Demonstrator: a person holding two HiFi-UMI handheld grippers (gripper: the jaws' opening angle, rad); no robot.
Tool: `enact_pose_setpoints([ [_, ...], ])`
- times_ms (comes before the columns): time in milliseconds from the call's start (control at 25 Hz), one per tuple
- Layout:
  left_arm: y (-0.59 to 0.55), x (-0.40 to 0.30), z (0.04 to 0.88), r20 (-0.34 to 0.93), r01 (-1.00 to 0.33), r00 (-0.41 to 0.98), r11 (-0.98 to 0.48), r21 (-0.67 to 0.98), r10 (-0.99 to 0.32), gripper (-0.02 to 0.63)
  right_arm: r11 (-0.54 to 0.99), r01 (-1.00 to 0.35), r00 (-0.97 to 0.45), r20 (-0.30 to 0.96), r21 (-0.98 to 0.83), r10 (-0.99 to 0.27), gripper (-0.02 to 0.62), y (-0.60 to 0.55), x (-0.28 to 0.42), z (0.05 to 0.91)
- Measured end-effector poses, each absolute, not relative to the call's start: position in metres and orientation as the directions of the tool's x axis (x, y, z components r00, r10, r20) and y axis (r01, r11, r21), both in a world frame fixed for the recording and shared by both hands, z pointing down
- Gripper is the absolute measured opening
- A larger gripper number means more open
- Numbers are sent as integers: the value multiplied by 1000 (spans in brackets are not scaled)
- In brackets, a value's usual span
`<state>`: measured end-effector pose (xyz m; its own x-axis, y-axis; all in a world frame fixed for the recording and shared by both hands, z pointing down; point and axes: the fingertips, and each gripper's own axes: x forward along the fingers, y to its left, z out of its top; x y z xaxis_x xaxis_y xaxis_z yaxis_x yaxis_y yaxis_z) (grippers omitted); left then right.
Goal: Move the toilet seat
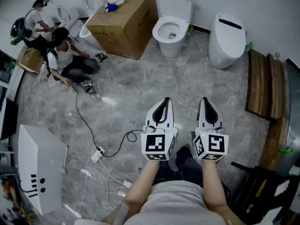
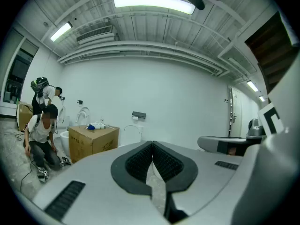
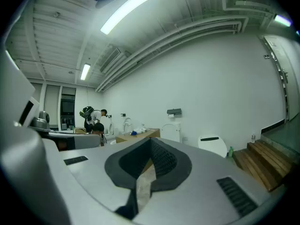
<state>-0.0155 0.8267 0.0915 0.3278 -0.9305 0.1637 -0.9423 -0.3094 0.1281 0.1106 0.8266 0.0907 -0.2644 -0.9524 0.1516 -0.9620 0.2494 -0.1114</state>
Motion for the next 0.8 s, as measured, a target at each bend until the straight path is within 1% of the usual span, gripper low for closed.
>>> enact_pose_setpoints([
  [520, 826, -15, 93, 169, -938, 337, -316, 139, -926, 17, 234, -964, -254, 174, -130, -951, 17, 828, 110, 100],
  [800, 821, 2, 101, 190, -934, 351, -327, 146, -917, 17, 233, -961, -257, 178, -148, -950, 17, 826, 129, 102],
])
